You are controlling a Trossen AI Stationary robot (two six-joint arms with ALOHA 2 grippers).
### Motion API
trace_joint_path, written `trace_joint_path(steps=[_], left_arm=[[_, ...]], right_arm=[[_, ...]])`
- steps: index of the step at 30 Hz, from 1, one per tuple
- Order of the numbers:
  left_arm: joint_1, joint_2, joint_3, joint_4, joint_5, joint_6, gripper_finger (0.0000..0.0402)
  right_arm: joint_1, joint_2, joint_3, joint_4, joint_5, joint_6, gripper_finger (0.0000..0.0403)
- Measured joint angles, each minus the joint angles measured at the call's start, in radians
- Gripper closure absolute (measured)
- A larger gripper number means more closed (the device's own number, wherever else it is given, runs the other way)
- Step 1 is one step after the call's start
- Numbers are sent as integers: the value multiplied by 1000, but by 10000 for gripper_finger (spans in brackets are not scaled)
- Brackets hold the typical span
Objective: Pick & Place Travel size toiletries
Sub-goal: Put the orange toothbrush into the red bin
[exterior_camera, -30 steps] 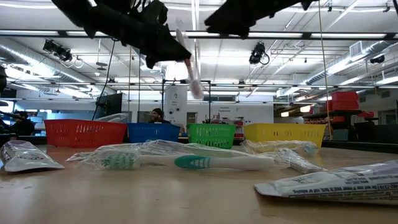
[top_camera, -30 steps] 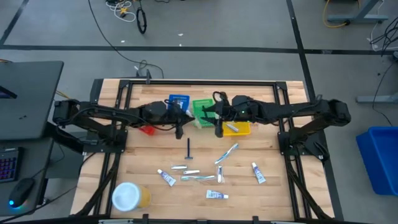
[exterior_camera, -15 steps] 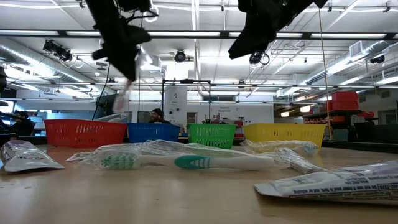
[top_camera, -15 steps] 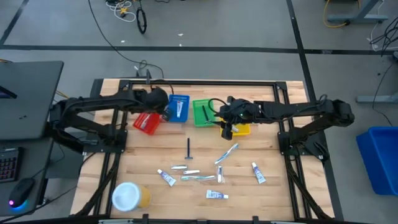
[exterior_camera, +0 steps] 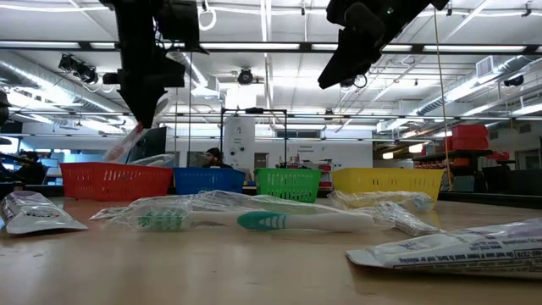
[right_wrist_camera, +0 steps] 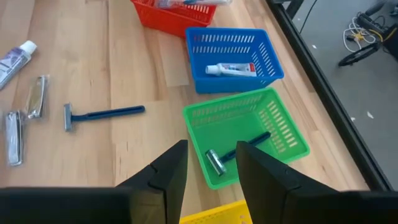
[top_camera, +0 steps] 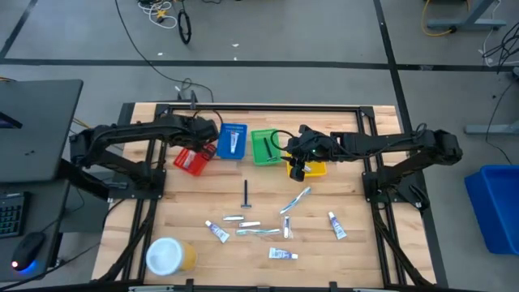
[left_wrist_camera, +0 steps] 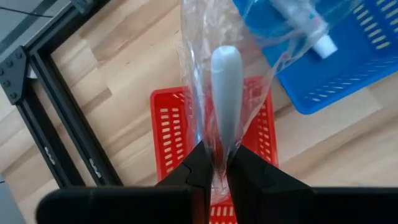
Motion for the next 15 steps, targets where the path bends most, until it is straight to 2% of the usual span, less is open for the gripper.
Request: trace_joint_path(steps=[15], left_arm=[[0,166,-44,9,19,127,359]], right_arm=[[0,0,0,-5,-2,-3,259]])
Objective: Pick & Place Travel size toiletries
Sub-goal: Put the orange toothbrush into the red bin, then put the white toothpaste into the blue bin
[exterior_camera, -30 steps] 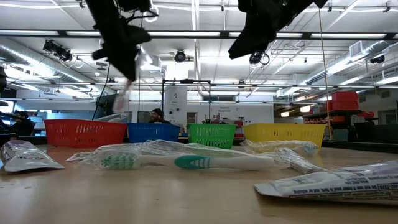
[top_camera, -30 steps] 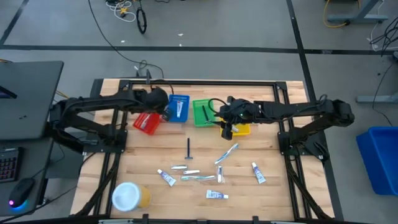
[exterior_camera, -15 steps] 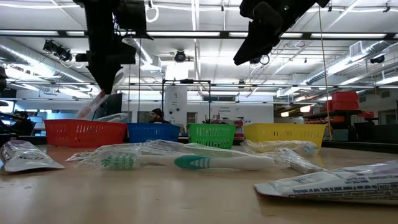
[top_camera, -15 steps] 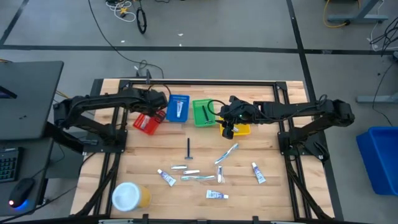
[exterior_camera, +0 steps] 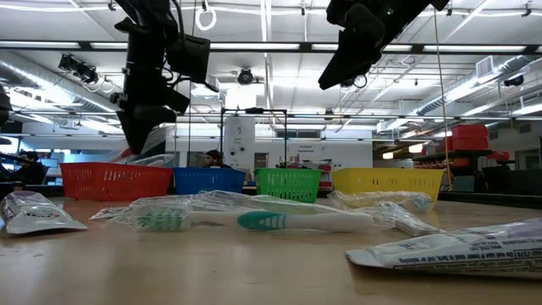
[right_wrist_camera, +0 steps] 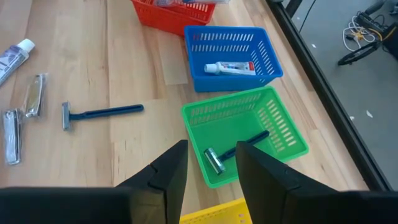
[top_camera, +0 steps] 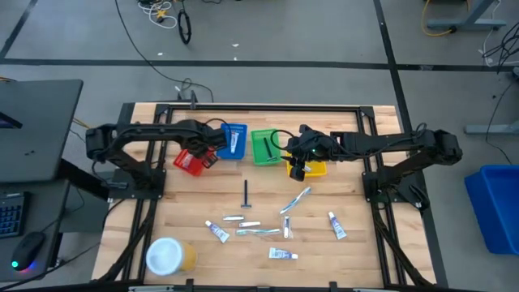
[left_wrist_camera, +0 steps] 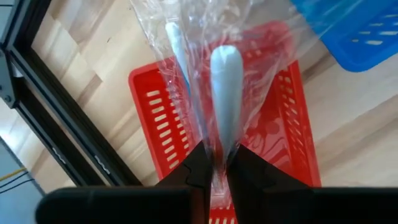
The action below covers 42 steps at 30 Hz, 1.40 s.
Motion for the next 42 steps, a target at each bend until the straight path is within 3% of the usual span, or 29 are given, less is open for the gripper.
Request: trace_joint_path(steps=[14,19,32,37,42], left_arm=[[0,20,-1,6,37,31,264],[-5,20,4,4,-15,37,243],[-113,17,167,88,-56,256,243],[-175,17,175,224,14,362,242],[-236,17,163,273,77,375,248]], right_arm=[[0,1,0,3,0,0,261],[0,1,0,2,0,0,262],[0,1,-34,13,-1,61,255],[0,1,-79,99,0,8,232],[1,1,-83,107,0,-25,199]])
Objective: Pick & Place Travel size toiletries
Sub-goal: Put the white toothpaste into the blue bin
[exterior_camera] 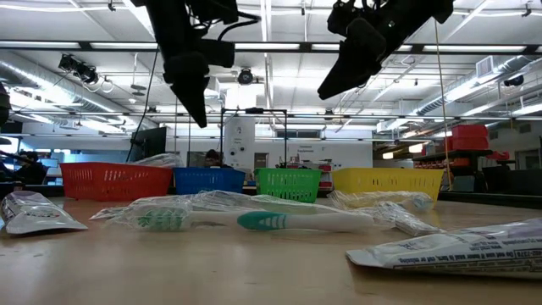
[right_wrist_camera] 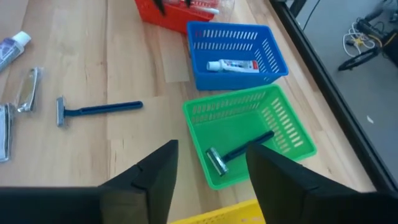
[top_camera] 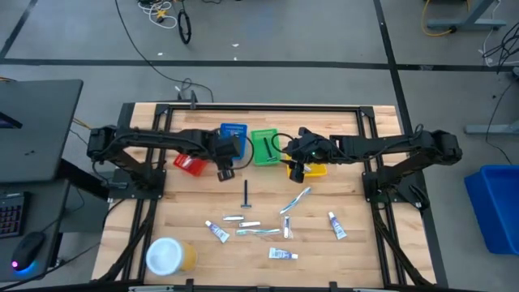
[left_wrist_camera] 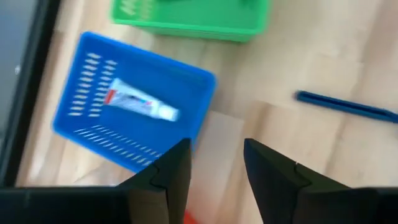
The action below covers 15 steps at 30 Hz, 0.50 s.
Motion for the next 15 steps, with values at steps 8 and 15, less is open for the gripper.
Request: trace_joint_path(steps=[8,15], left_arm=[[-98,0,0,38,4,-3,261],[-168,0,0,39,134,-61,264]], right_arm=[[0,14,0,60,-13,-2,174],[0,14,0,61,-87,-2,187]])
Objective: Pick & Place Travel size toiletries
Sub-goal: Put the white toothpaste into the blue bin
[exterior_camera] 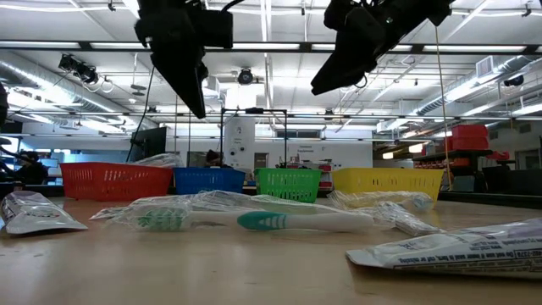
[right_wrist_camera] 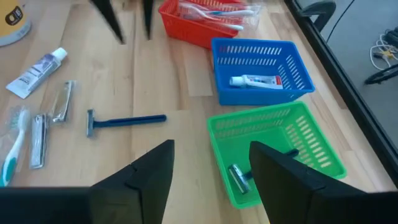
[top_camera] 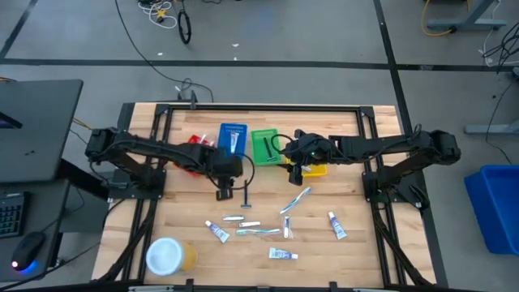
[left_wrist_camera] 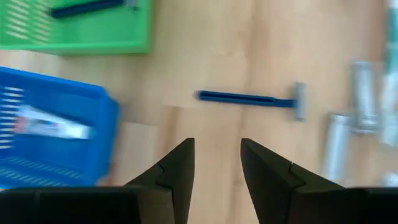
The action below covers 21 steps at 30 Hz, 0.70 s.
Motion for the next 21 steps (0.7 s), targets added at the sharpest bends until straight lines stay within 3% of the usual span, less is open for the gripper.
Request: trace_joint_path(steps=[12,21], left_arm=[[-182,14,0,-7,0,-167,278],[-273,118,0,-32,160,-140,237]], right_arm=[[0,0,0,5,0,0,208],[0,0,0,32,0,11,194]])
